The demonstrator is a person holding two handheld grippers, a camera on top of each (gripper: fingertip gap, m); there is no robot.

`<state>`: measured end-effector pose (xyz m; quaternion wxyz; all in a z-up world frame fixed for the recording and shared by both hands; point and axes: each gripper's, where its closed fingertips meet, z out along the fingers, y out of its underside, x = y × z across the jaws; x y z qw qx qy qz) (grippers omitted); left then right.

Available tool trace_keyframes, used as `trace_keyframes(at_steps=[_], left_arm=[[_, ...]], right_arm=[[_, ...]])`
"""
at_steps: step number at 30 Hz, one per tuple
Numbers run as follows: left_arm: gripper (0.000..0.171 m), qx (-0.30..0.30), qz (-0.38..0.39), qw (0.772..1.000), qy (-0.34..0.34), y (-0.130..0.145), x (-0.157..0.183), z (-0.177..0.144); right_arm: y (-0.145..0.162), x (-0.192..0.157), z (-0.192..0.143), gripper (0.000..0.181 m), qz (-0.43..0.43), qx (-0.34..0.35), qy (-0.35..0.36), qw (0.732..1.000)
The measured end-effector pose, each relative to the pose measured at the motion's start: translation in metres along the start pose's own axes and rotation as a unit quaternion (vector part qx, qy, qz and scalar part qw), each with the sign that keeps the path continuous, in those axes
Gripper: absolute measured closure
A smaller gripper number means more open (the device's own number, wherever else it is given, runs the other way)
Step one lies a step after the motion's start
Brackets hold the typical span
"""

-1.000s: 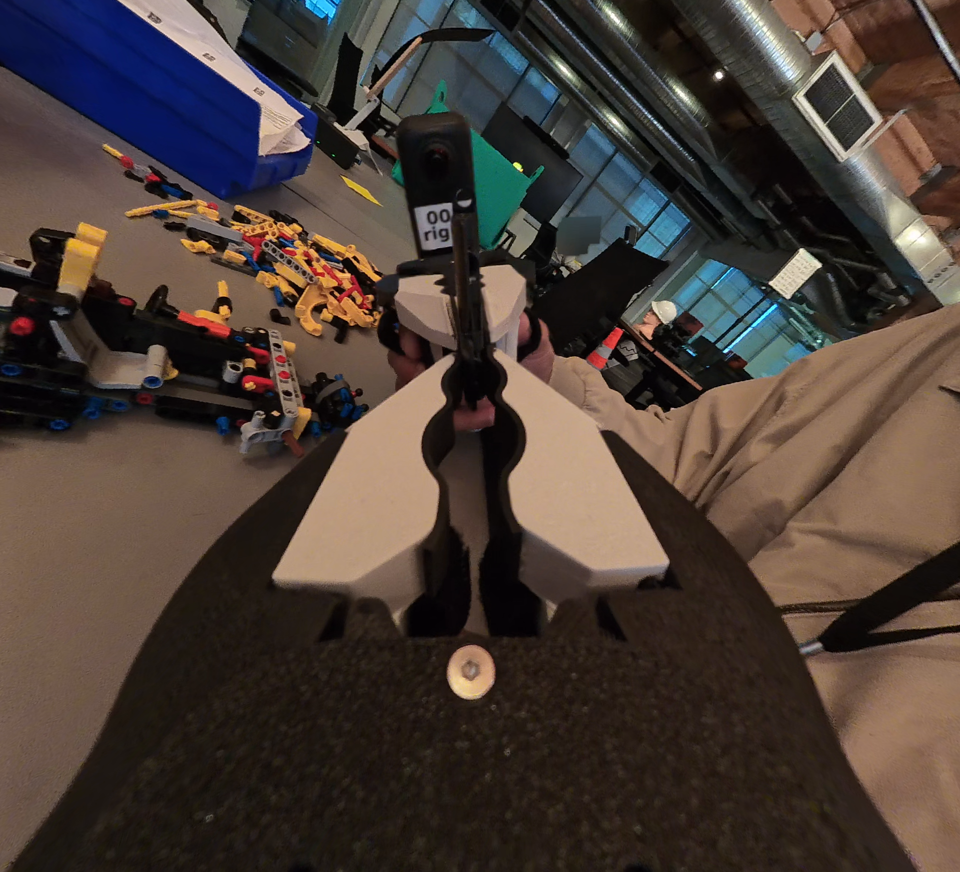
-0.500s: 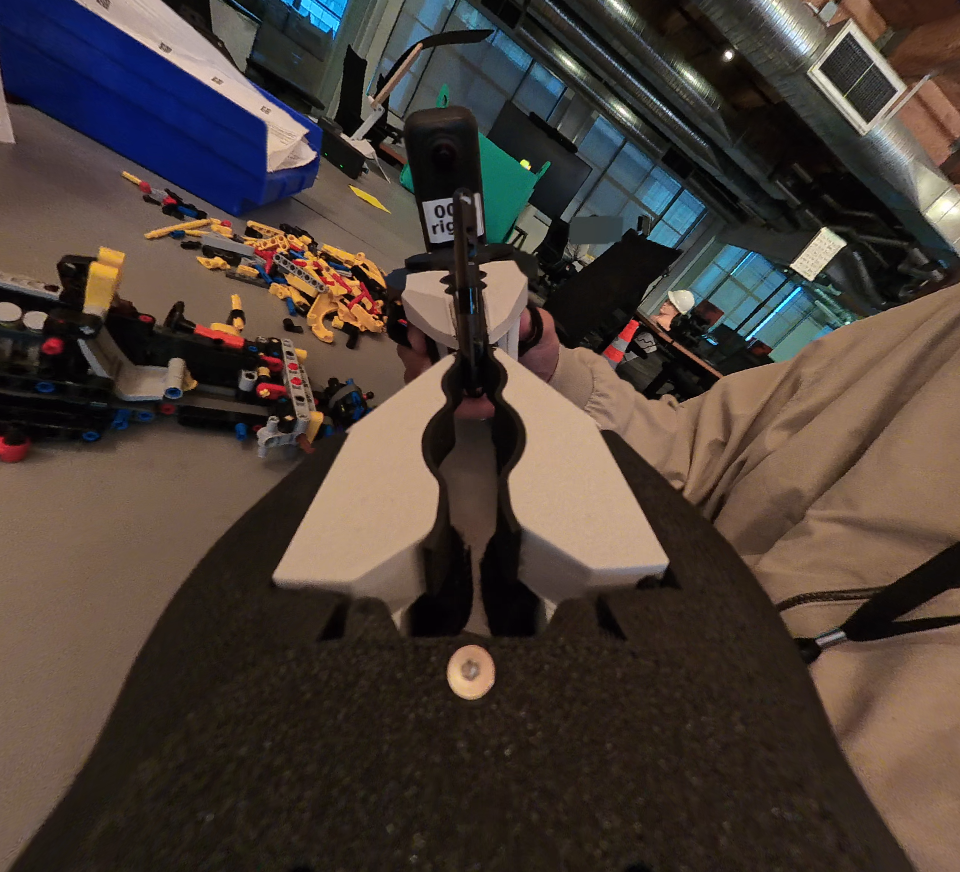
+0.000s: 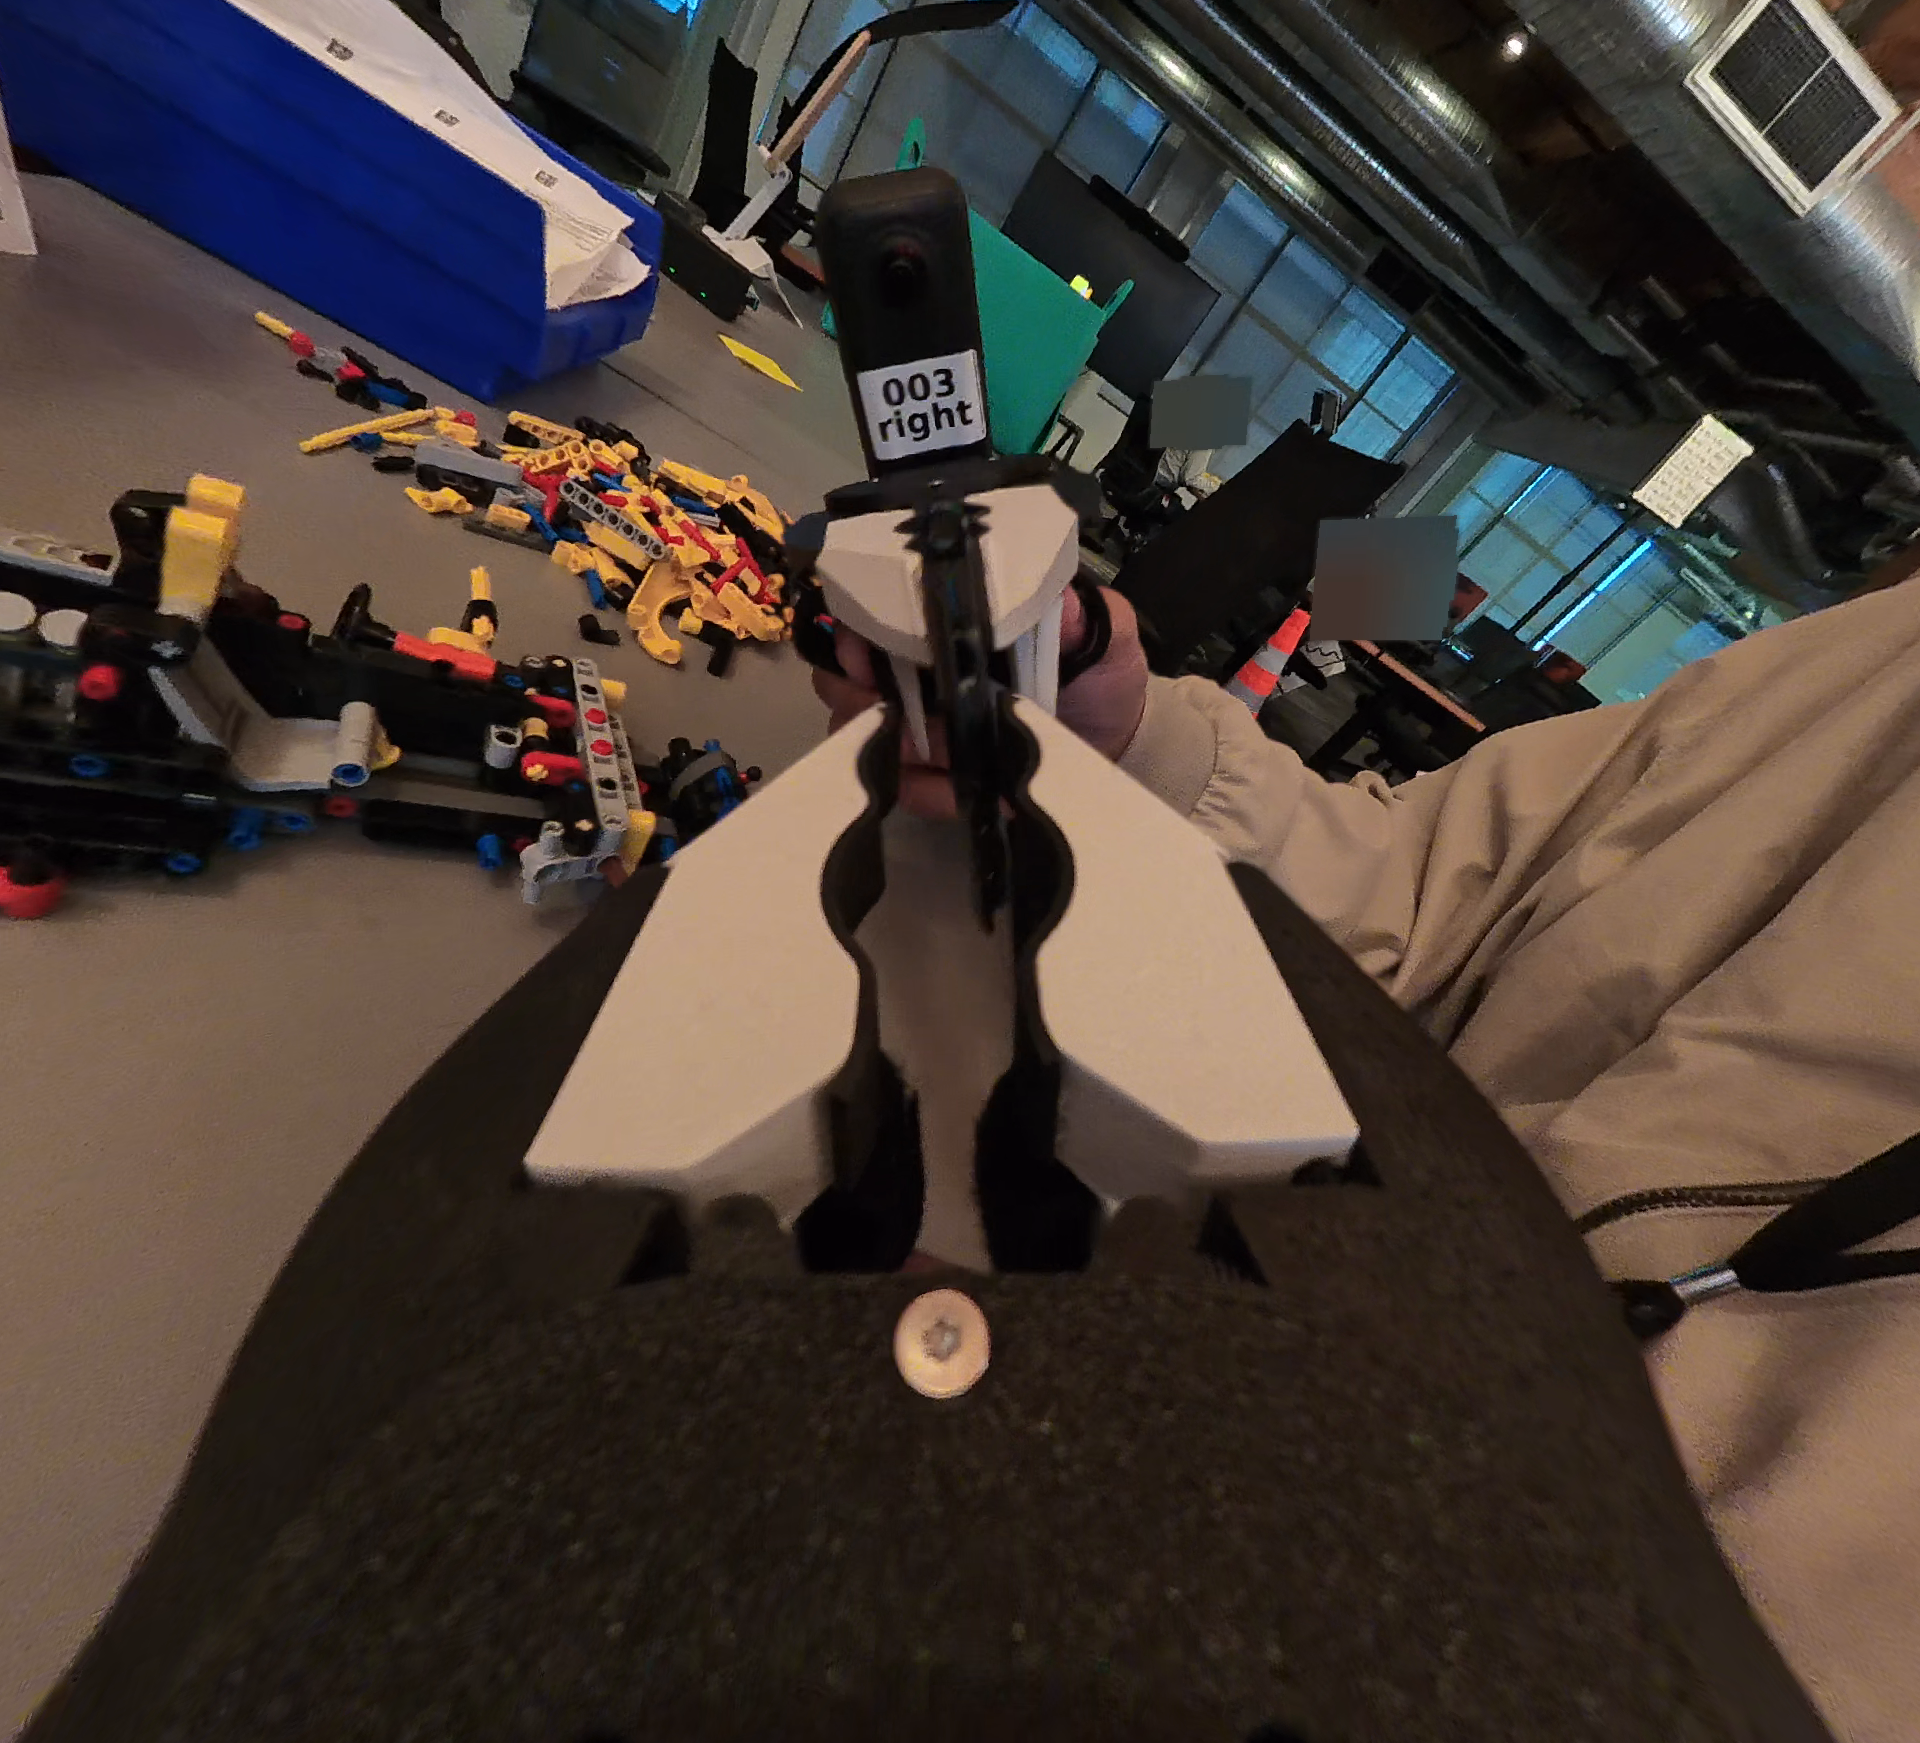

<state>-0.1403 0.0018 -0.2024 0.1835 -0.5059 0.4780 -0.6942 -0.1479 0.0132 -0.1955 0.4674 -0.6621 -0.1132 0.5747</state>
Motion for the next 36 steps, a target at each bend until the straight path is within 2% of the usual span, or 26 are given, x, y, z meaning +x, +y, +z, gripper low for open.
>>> trace_keyframes(at_steps=[1, 7, 8, 10, 11, 12, 16, 19, 25, 27, 29, 30, 34, 35, 36], left_arm=[[0.163, 0.006, 0.006, 1.000, 0.003, -0.002, 0.002, 0.000], [0.166, 0.041, -0.018, 0.999, -0.001, -0.012, -0.004, -0.004], [0.165, 0.089, -0.035, 0.995, -0.006, -0.026, -0.010, -0.014], [0.165, 0.234, -0.103, 0.967, -0.014, -0.073, -0.036, -0.070], [0.165, 0.266, -0.120, 0.956, -0.020, -0.081, -0.046, -0.091], [0.165, 0.259, -0.117, 0.958, -0.031, -0.078, -0.048, -0.096], [0.164, 0.132, -0.046, 0.989, -0.040, -0.050, -0.032, -0.056], [0.165, 0.096, -0.031, 0.995, -0.018, -0.039, -0.020, -0.039], [0.165, 0.002, -0.024, 0.997, -0.078, -0.007, -0.039, -0.027], [0.165, -0.100, 0.024, 0.980, -0.172, 0.024, -0.065, -0.029], [0.165, -0.218, 0.088, 0.937, -0.259, 0.057, -0.088, -0.040], [0.165, -0.247, 0.100, 0.927, -0.264, 0.067, -0.088, -0.040], [0.164, -0.274, 0.063, 0.935, -0.214, 0.086, -0.072, -0.028], [0.161, -0.282, 0.058, 0.935, -0.208, 0.090, -0.071, -0.027], [0.150, -0.284, 0.054, 0.936, -0.201, 0.092, -0.070, -0.026]], right_arm=[[0.002, 0.001, 0.002, 0.175, 0.000, -0.005, 0.000, 1.000], [-0.003, 0.004, 0.000, 0.175, 0.004, 0.008, 0.009, 1.000], [-0.007, 0.005, -0.005, 0.175, 0.006, 0.020, 0.008, 1.000], [-0.038, 0.009, -0.048, 0.176, 0.039, 0.123, -0.002, 0.992], [-0.044, 0.013, -0.064, 0.176, 0.043, 0.143, 0.006, 0.989], [-0.042, 0.013, -0.067, 0.176, 0.029, 0.131, 0.017, 0.991], [-0.032, 0.004, -0.035, 0.176, 0.040, 0.094, -0.025, 0.994], [-0.027, -0.003, -0.031, 0.176, 0.026, 0.082, -0.031, 0.996], [-0.033, -0.004, -0.032, 0.177, 0.039, 0.106, -0.045, 0.993], [-0.033, -0.001, -0.033, 0.177, 0.038, 0.108, -0.036, 0.993], [-0.032, 0.004, -0.033, 0.176, 0.036, 0.106, -0.020, 0.994], [-0.031, 0.006, -0.032, 0.176, 0.035, 0.103, -0.013, 0.994], [-0.017, 0.013, -0.026, 0.175, 0.021, 0.055, 0.018, 0.998], [-0.011, 0.015, -0.023, 0.176, 0.016, 0.035, 0.030, 0.999], [-0.005, 0.018, -0.020, 0.176, 0.009, 0.015, 0.042, 0.999]])
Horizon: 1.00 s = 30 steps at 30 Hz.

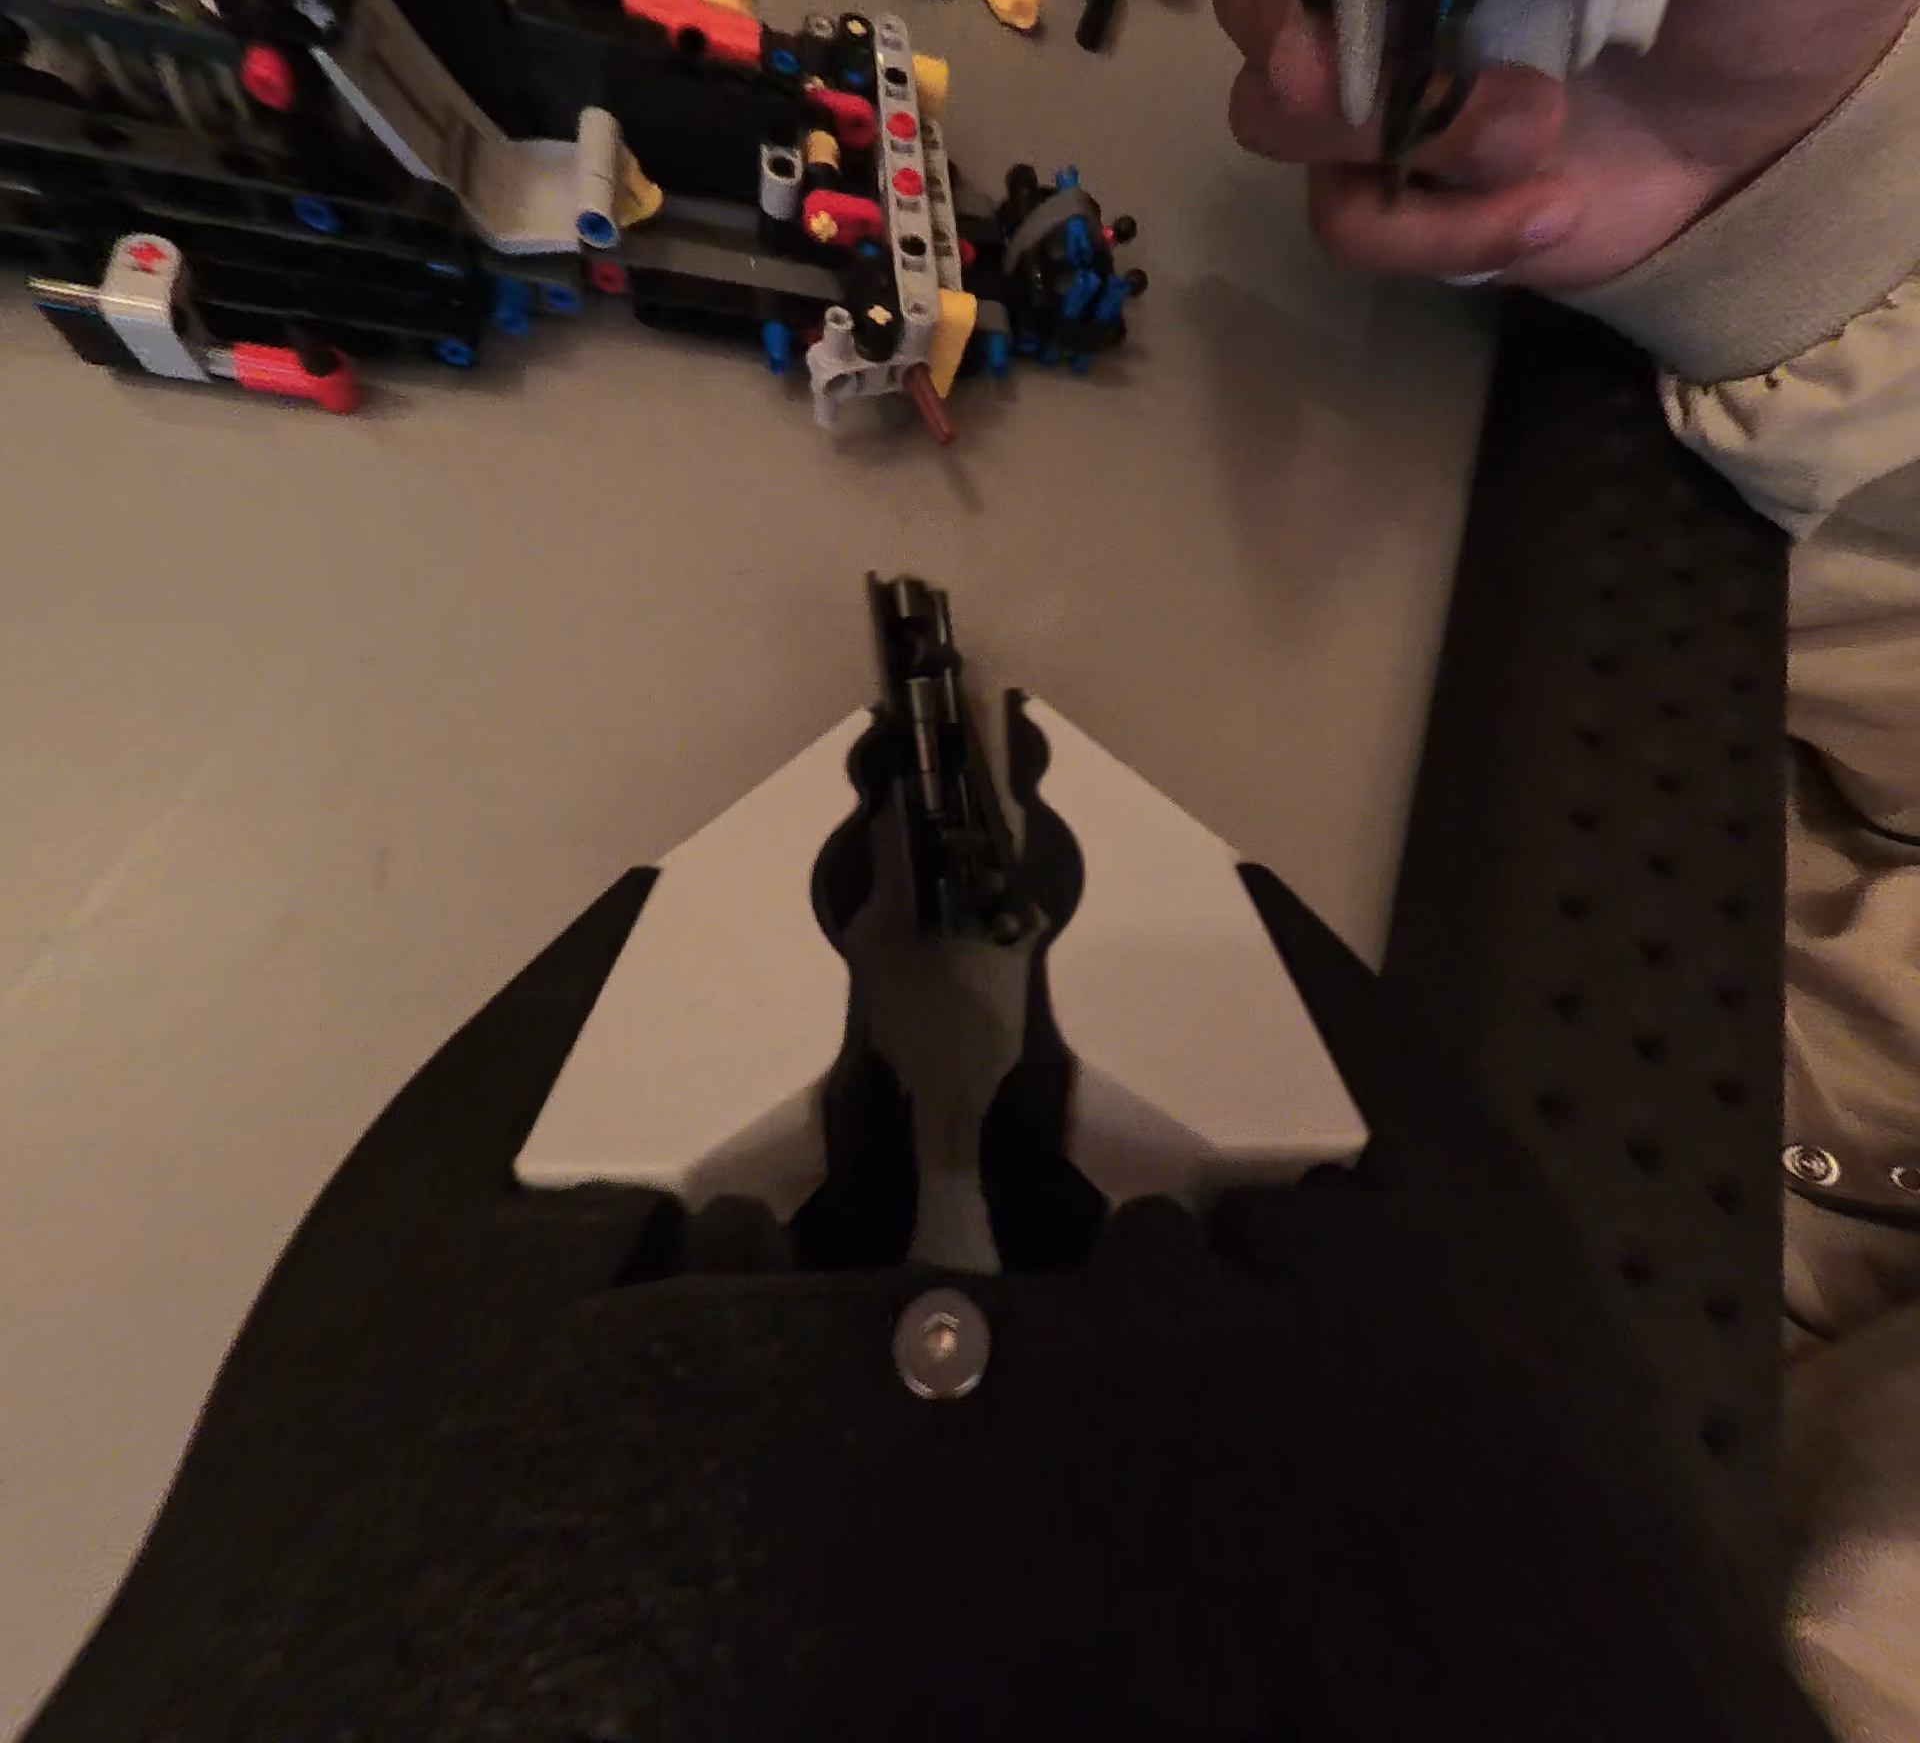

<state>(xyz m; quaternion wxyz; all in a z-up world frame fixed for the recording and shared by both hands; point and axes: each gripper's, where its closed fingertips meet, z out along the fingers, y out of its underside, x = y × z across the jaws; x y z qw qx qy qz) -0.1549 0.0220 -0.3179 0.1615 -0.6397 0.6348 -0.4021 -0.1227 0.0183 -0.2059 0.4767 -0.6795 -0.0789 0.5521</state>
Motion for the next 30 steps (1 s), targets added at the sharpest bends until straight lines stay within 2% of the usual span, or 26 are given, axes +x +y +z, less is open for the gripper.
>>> trace_keyframes(at_steps=[1, 3, 6, 8, 10, 12, 15, 18, 20, 22, 23, 25, 27, 29, 30], left_arm=[[0.142, 0.005, -0.001, 1.000, 0.009, -0.002, 0.003, -0.001], [0.139, 0.049, 0.007, 0.999, 0.020, -0.017, 0.007, -0.009], [0.140, 0.173, 0.004, 0.983, 0.069, -0.057, 0.026, -0.035], [0.140, 0.237, -0.036, 0.962, 0.131, -0.075, 0.036, -0.053], [0.142, 0.250, -0.084, 0.946, 0.187, -0.080, 0.040, -0.060], [0.148, 0.268, -0.115, 0.933, 0.209, -0.084, 0.037, -0.064], [0.151, 0.292, -0.176, 0.906, 0.252, -0.091, 0.037, -0.066], [0.151, 0.345, -0.229, 0.867, 0.278, -0.105, 0.035, -0.072], [0.151, 0.384, -0.259, 0.836, 0.293, -0.114, 0.032, -0.079], [0.151, 0.398, -0.290, 0.818, 0.299, -0.117, 0.030, -0.078], [0.151, 0.396, -0.302, 0.816, 0.295, -0.117, 0.028, -0.075], [0.157, 0.408, -0.309, 0.809, 0.291, -0.119, 0.026, -0.076], [0.162, 0.418, -0.306, 0.812, 0.269, -0.119, 0.022, -0.075], [0.166, 0.424, -0.302, 0.809, 0.271, -0.120, 0.024, -0.077], [0.167, 0.426, -0.298, 0.809, 0.275, -0.121, 0.025, -0.078]], right_arm=[[0.007, 0.001, 0.003, 0.176, -0.007, -0.021, 0.004, 1.000], [0.017, 0.000, 0.008, 0.176, -0.021, -0.050, 0.009, 0.998], [0.022, 0.002, 0.012, 0.176, -0.055, -0.070, 0.028, 0.996], [0.022, 0.002, 0.014, 0.175, -0.094, -0.073, 0.050, 0.992], [0.019, -0.003, 0.016, 0.176, -0.153, -0.070, 0.066, 0.983], [0.013, -0.001, 0.015, 0.175, -0.214, -0.059, 0.104, 0.970], [0.000, -0.003, 0.014, 0.175, -0.351, -0.032, 0.178, 0.919], [-0.012, -0.007, 0.013, 0.176, -0.470, 0.004, 0.262, 0.843], [-0.019, -0.007, 0.011, 0.176, -0.529, 0.017, 0.326, 0.783], [-0.019, -0.010, 0.014, 0.175, -0.584, 0.016, 0.352, 0.731], [-0.019, -0.012, 0.016, 0.175, -0.599, 0.016, 0.361, 0.715], [-0.020, -0.011, 0.019, 0.175, -0.608, 0.010, 0.376, 0.699], [-0.014, -0.004, 0.022, 0.175, -0.610, -0.014, 0.383, 0.693], [-0.016, -0.006, 0.023, 0.175, -0.622, -0.013, 0.391, 0.678], [-0.016, -0.006, 0.023, 0.175, -0.618, -0.008, 0.395, 0.680]])
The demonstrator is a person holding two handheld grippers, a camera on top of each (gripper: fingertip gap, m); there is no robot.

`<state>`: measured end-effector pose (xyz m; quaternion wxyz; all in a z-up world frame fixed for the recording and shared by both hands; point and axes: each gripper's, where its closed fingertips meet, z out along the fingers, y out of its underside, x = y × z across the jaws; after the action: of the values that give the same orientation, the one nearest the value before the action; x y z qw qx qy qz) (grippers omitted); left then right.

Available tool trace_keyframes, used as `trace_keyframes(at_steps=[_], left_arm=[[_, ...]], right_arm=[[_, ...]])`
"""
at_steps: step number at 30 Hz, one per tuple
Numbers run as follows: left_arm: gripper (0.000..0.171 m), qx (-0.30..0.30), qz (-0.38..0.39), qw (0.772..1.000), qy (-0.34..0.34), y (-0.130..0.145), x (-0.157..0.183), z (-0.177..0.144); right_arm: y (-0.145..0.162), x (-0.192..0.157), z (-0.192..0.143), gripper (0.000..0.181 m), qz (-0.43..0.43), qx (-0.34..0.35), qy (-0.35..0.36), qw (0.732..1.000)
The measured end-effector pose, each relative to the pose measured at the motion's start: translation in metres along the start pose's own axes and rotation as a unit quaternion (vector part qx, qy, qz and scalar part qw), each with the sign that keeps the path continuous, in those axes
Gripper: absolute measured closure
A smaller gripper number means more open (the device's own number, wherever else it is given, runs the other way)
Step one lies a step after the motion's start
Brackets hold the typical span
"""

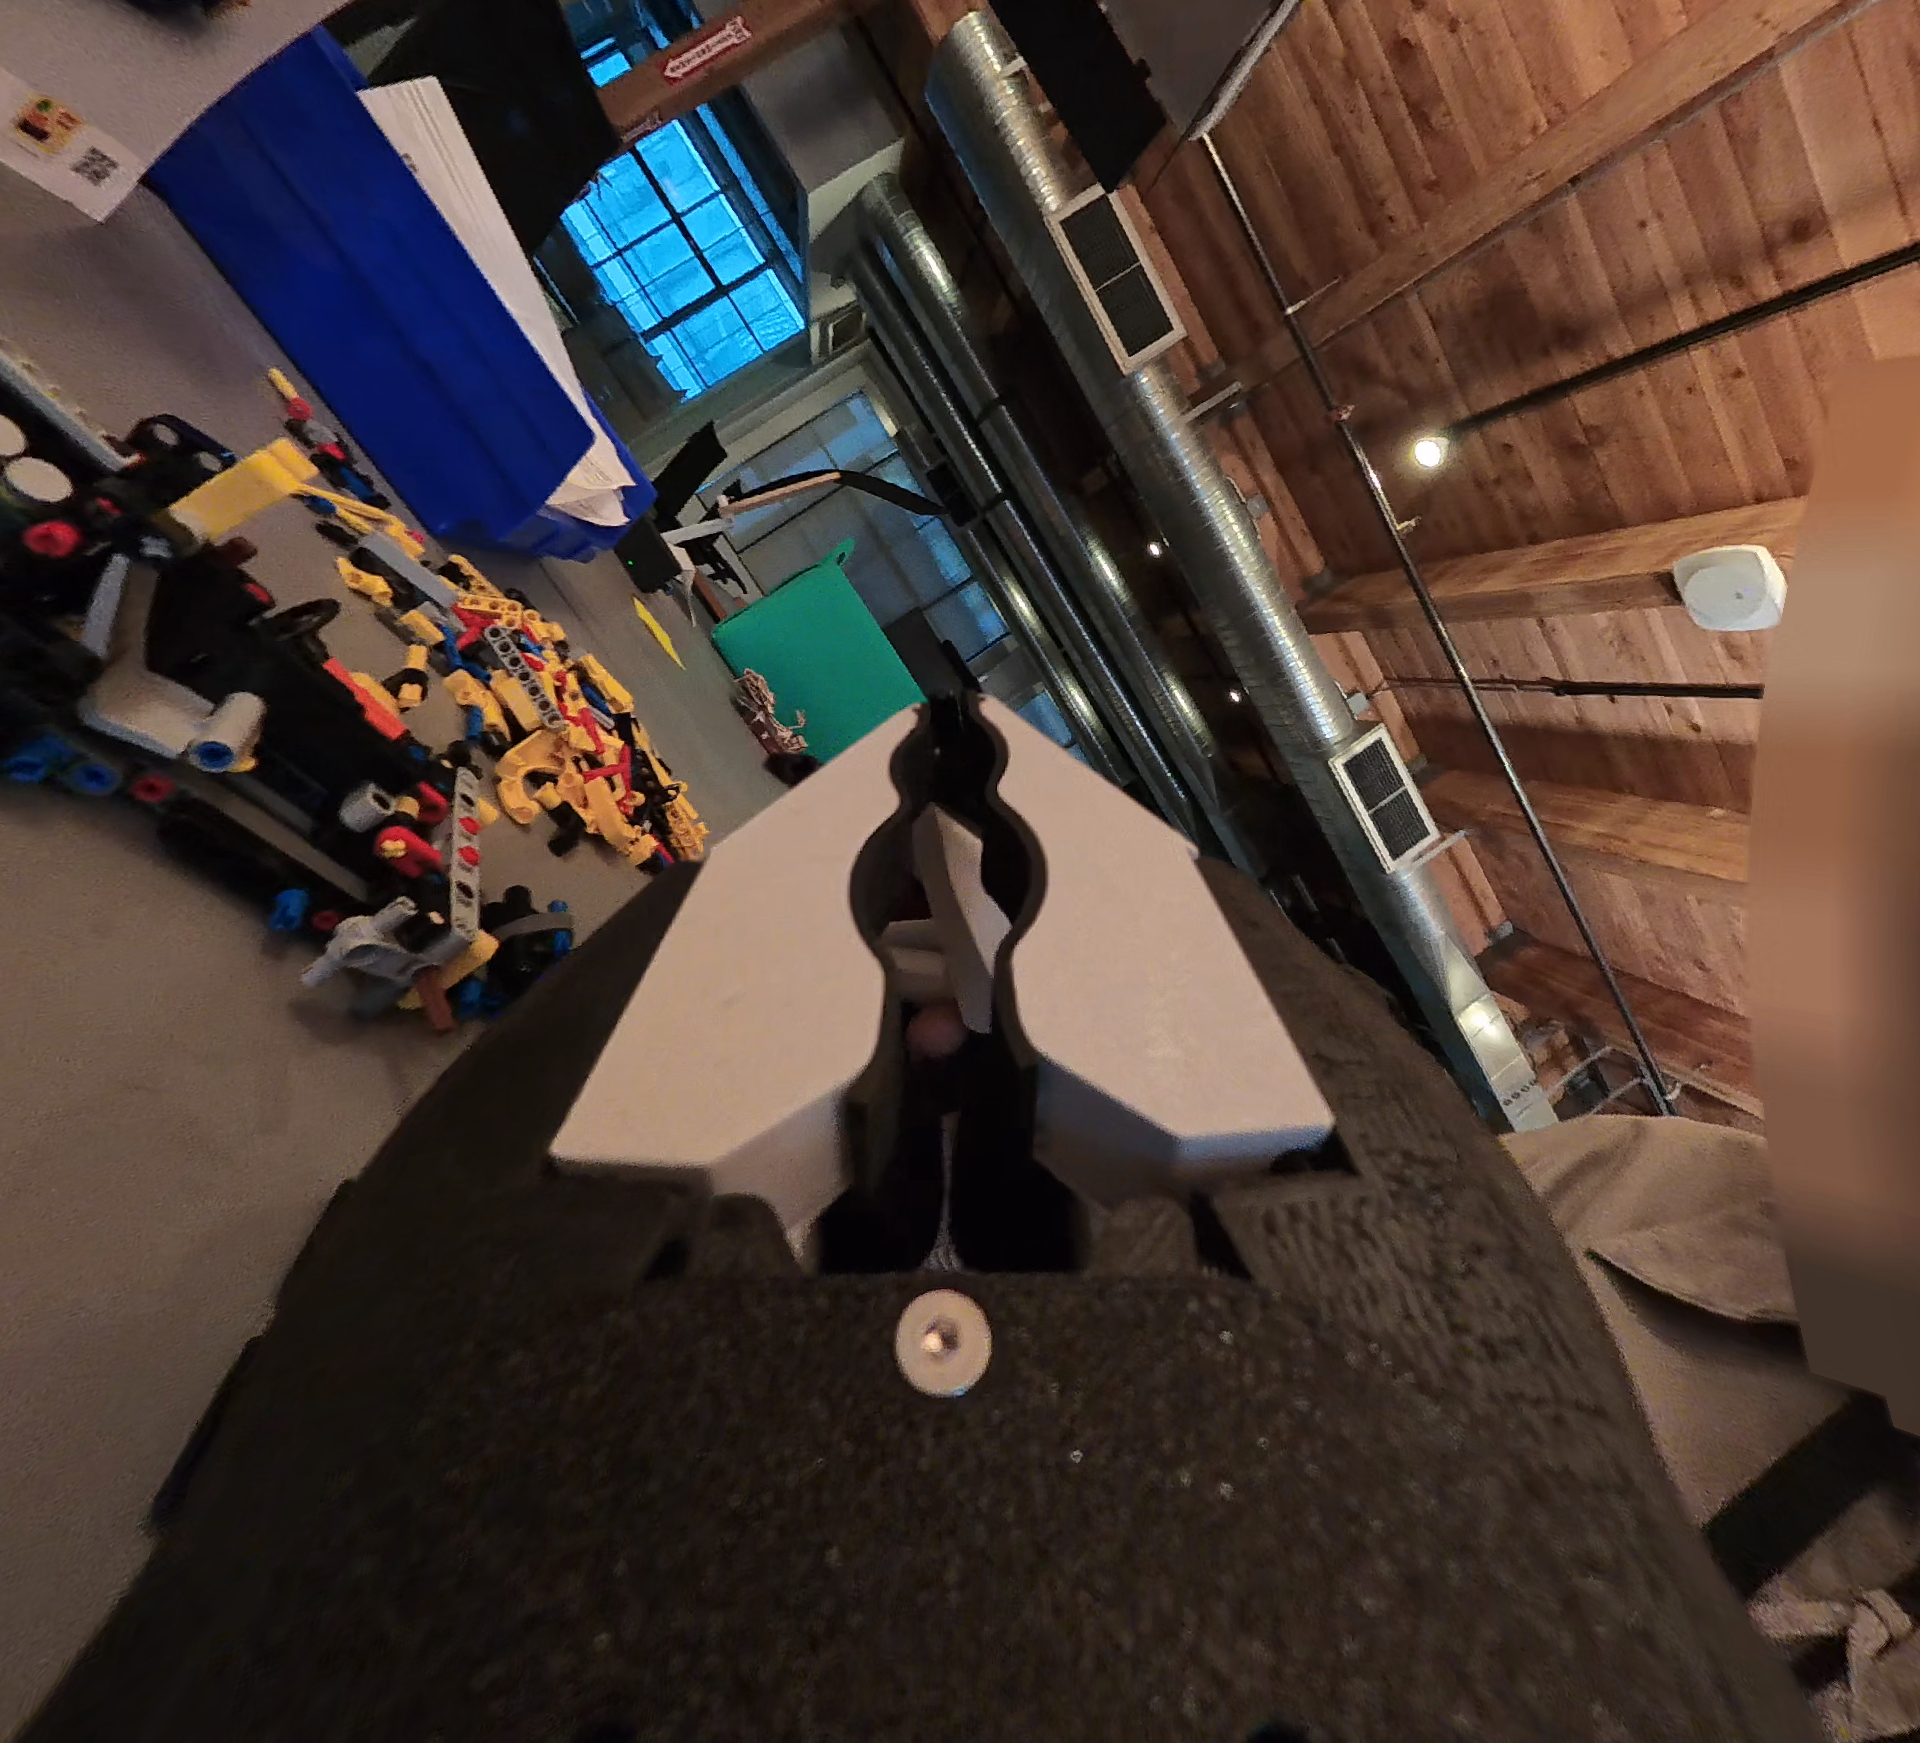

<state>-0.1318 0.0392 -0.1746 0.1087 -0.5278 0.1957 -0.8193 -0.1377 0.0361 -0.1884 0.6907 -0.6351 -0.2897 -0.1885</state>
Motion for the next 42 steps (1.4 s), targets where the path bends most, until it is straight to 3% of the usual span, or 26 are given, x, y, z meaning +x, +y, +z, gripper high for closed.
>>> trace_keyframes(at_steps=[4, 10, 11, 12, 14, 15, 17, 19, 22, 25, 26, 29, 30, 31, 33, 35, 39, 41, 42], left_arm=[[0.168, -0.030, 0.008, 0.999, -0.010, 0.001, 0.000, -0.002], [0.170, -0.074, 0.037, 0.997, -0.009, 0.002, 0.007, -0.005], [0.170, -0.068, 0.040, 0.997, -0.012, -0.004, 0.006, -0.007], [0.167, -0.012, 0.035, 0.999, -0.022, -0.028, 0.003, -0.016], [0.169, 0.106, 0.006, 0.993, -0.043, -0.099, -0.010, -0.063], [0.169, 0.130, 0.026, 0.989, -0.061, -0.117, -0.014, -0.084], [0.169, 0.097, 0.088, 0.986, -0.101, -0.109, -0.018, -0.088], [0.168, 0.016, 0.137, 0.985, -0.099, -0.078, -0.016, -0.064], [0.168, -0.096, 0.260, 0.952, -0.131, -0.035, -0.018, -0.040], [0.168, -0.164, 0.304, 0.921, -0.180, -0.009, -0.038, -0.039], [0.168, -0.193, 0.342, 0.889, -0.236, -0.007, -0.057, -0.046], [0.168, -0.268, 0.479, 0.741, -0.387, -0.021, -0.102, -0.077], [0.168, -0.292, 0.494, 0.710, -0.407, -0.020, -0.110, -0.084], [0.168, -0.312, 0.491, 0.700, -0.414, -0.015, -0.116, -0.087], [0.167, -0.336, 0.464, 0.715, -0.400, 0.000, -0.120, -0.087], [0.168, -0.346, 0.445, 0.727, -0.392, 0.009, -0.122, -0.086], [0.167, -0.366, 0.408, 0.745, -0.380, 0.024, -0.127, -0.084], [0.147, -0.363, 0.403, 0.749, -0.380, 0.026, -0.126, -0.081], [0.142, -0.353, 0.402, 0.763, -0.363, 0.026, -0.120, -0.075]], right_arm=[[0.000, -0.002, -0.001, 0.175, 0.012, -0.009, -0.007, 1.000], [-0.007, -0.003, -0.003, 0.175, 0.107, 0.013, -0.060, 0.992], [-0.007, -0.003, -0.004, 0.176, 0.128, 0.017, -0.071, 0.989], [-0.005, 0.001, -0.006, 0.175, 0.153, 0.019, -0.074, 0.985], [-0.002, 0.033, -0.024, 0.176, 0.279, 0.059, -0.072, 0.956], [0.003, 0.040, -0.030, 0.176, 0.339, 0.071, -0.098, 0.933], [0.001, 0.043, -0.034, 0.176, 0.410, 0.099, -0.141, 0.896], [0.000, 0.033, -0.027, 0.176, 0.463, 0.097, -0.197, 0.858], [0.008, 0.035, -0.023, 0.175, 0.488, 0.078, -0.209, 0.844], [0.033, 0.048, -0.024, 0.175, 0.567, 0.049, -0.201, 0.797], [0.042, 0.053, -0.024, 0.175, 0.582, 0.037, -0.193, 0.789], [0.070, 0.061, -0.026, 0.176, 0.621, -0.012, -0.187, 0.761], [0.075, 0.065, -0.026, 0.176, 0.640, -0.012, -0.182, 0.746], [0.075, 0.068, -0.028, 0.175, 0.660, 0.002, -0.188, 0.728], [0.067, 0.073, -0.029, 0.176, 0.698, 0.040, -0.209, 0.684], [0.062, 0.071, -0.028, 0.176, 0.710, 0.052, -0.223, 0.666], [0.057, 0.059, -0.022, 0.177, 0.703, 0.045, -0.230, 0.672], [0.043, 0.046, -0.020, 0.176, 0.694, 0.047, -0.261, 0.669], [0.036, 0.038, -0.018, 0.176, 0.687, 0.045, -0.276, 0.670]])
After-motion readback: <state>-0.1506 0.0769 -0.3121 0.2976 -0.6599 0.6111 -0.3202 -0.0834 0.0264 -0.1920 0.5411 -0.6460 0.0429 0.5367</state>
